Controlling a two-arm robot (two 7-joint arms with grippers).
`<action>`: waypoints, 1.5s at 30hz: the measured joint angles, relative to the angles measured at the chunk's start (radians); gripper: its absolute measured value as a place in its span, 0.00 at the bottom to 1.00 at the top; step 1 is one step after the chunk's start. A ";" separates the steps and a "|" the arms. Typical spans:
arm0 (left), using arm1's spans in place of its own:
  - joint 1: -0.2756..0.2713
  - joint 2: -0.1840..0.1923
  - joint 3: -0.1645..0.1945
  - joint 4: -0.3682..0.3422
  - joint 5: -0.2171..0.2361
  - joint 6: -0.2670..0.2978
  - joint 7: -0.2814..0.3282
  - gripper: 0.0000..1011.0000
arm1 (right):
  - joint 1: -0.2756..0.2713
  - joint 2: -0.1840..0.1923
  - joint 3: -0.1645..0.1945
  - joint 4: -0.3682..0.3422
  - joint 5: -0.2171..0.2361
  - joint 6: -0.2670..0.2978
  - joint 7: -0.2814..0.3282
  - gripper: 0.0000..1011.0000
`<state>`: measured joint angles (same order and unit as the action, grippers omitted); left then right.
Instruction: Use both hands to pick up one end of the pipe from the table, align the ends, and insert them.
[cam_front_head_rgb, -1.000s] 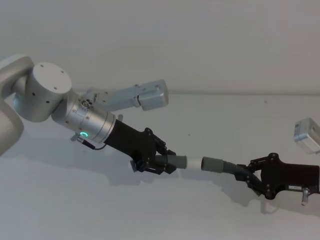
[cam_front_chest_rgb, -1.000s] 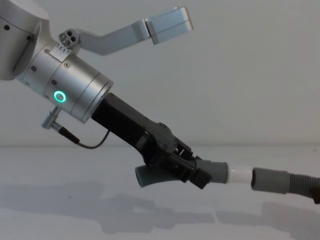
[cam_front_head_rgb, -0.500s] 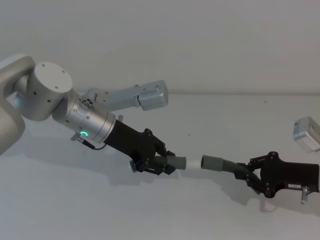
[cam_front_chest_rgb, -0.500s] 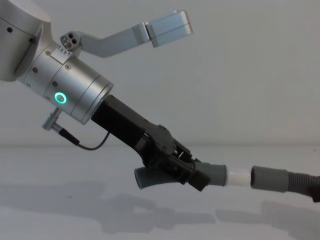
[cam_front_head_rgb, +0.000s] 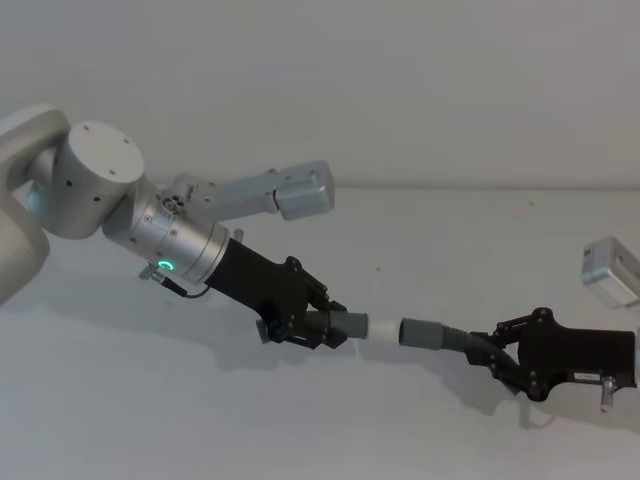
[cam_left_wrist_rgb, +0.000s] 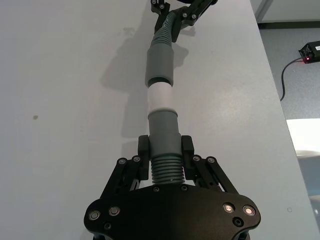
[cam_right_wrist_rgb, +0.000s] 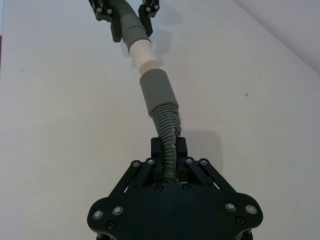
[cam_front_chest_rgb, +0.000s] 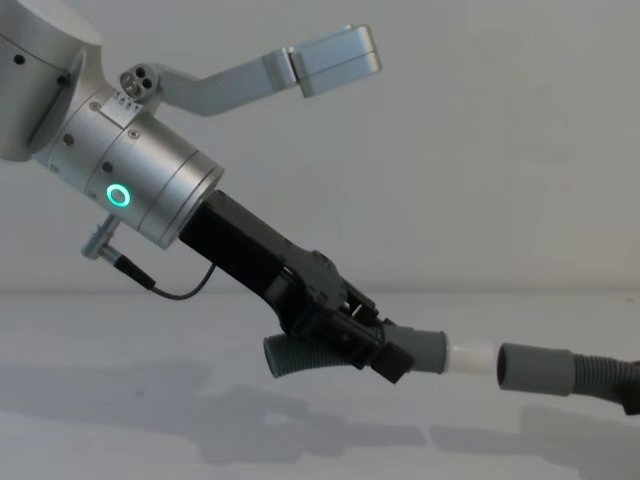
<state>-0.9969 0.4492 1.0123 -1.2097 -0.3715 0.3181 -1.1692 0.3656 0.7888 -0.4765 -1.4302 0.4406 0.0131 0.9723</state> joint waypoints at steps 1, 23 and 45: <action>-0.001 0.000 0.001 0.000 0.000 0.000 0.000 0.35 | 0.000 0.000 -0.001 0.000 0.000 0.000 0.001 0.14; -0.019 -0.002 0.024 0.022 -0.011 -0.014 -0.011 0.35 | 0.012 0.009 -0.017 -0.006 0.016 0.017 -0.005 0.14; -0.024 0.004 0.035 0.014 -0.027 -0.019 0.007 0.35 | -0.012 0.039 -0.029 -0.043 0.036 0.020 -0.017 0.14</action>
<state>-1.0213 0.4532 1.0471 -1.1953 -0.3988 0.2992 -1.1624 0.3539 0.8281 -0.5059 -1.4735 0.4761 0.0333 0.9550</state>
